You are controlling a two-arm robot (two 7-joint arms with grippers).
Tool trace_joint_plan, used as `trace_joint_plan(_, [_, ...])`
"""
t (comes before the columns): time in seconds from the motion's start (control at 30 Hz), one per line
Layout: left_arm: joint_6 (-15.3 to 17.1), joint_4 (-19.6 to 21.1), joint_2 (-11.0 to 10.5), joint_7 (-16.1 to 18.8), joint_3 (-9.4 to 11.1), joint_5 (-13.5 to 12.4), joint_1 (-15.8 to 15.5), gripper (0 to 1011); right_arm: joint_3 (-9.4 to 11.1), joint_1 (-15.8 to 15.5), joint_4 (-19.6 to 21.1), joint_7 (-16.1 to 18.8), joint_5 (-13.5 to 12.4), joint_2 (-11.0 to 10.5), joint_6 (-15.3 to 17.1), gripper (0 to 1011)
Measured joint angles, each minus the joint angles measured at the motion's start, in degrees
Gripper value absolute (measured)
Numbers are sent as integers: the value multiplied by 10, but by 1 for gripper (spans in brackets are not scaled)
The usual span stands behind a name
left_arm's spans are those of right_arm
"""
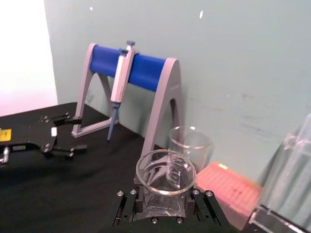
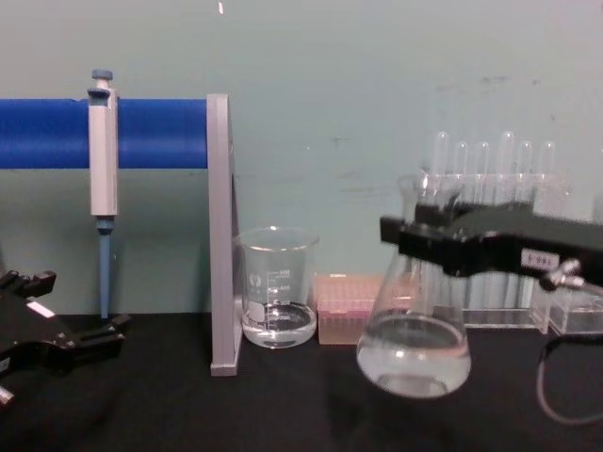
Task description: Grasp the erlenmeyer flask with one hand, shake it three times, then place it back.
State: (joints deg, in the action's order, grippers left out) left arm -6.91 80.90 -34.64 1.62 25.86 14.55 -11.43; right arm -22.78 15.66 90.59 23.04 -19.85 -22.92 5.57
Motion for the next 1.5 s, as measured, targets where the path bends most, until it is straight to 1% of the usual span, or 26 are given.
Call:
trace_joint_plan(0.23, [0, 0, 0, 0, 0, 0, 0, 1001, 15, -3, 25, -15, 2, -6, 10, 451])
trace_joint_plan(0.53, [0, 0, 0, 0, 0, 0, 0, 1001, 29, -8, 37, -22, 4, -11, 15, 451])
trace_joint_plan(0.83, [0, 0, 0, 0, 0, 0, 0, 1001, 37, -15, 42, -23, 3, -13, 14, 451])
trace_joint_plan(1.23, [0, 0, 0, 0, 0, 0, 0, 1001, 41, -19, 38, -26, 3, -10, 14, 451])
trace_joint_plan(1.5, [0, 0, 0, 0, 0, 0, 0, 1001, 31, -18, 35, -15, 3, -7, 15, 451])
